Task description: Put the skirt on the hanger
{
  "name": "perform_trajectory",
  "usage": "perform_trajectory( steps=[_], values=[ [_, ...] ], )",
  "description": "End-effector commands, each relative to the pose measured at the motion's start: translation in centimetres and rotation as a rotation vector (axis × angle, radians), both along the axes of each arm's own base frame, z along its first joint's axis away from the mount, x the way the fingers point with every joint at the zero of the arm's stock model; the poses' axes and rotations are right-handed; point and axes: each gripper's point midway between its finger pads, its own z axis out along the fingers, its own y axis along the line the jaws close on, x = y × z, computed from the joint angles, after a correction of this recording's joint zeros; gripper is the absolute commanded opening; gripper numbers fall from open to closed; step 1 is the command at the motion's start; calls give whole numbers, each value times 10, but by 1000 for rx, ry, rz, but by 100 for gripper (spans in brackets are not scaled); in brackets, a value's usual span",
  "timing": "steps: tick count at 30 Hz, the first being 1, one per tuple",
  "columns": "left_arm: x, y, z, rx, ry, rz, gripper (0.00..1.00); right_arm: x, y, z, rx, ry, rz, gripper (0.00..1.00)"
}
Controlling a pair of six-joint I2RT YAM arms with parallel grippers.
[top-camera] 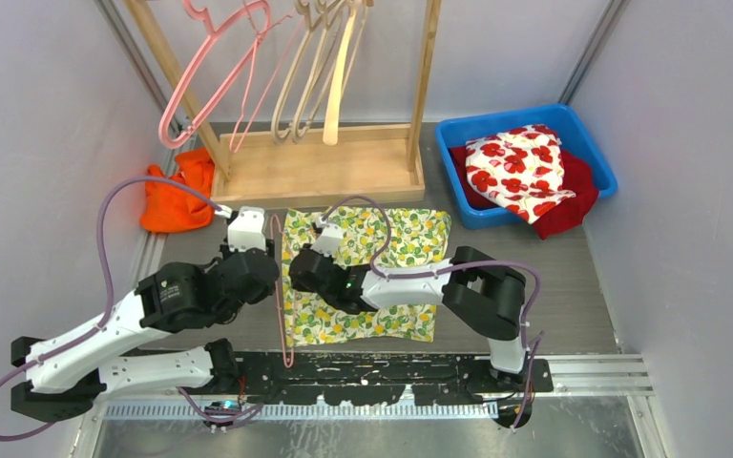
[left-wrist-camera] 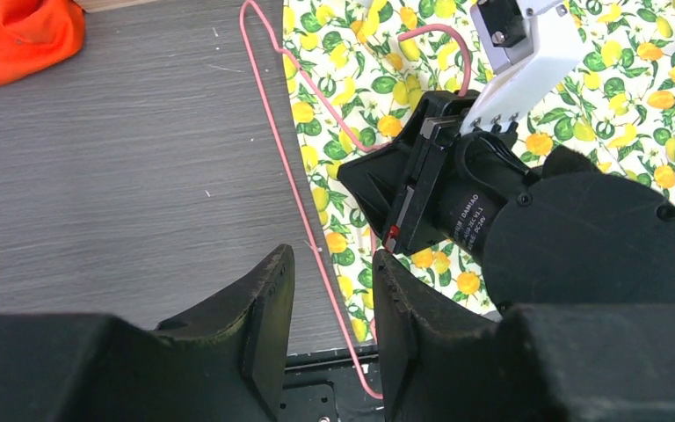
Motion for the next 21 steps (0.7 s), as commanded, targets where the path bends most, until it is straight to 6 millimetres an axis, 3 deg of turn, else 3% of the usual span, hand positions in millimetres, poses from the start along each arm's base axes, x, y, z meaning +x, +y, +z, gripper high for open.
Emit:
perform_trajectory(
  steps=[1,16,21],
  values=[
    [1,-1,1,-25,-7,14,38,13,-7,17,26,-94,-127,1],
    [2,-9,-8,-21,17,10,36,6,-26,-25,-148,-102,-154,1],
    [3,-14,-11,-14,24,11,36,9,-48,-39,-181,-60,-169,1]
  ],
)
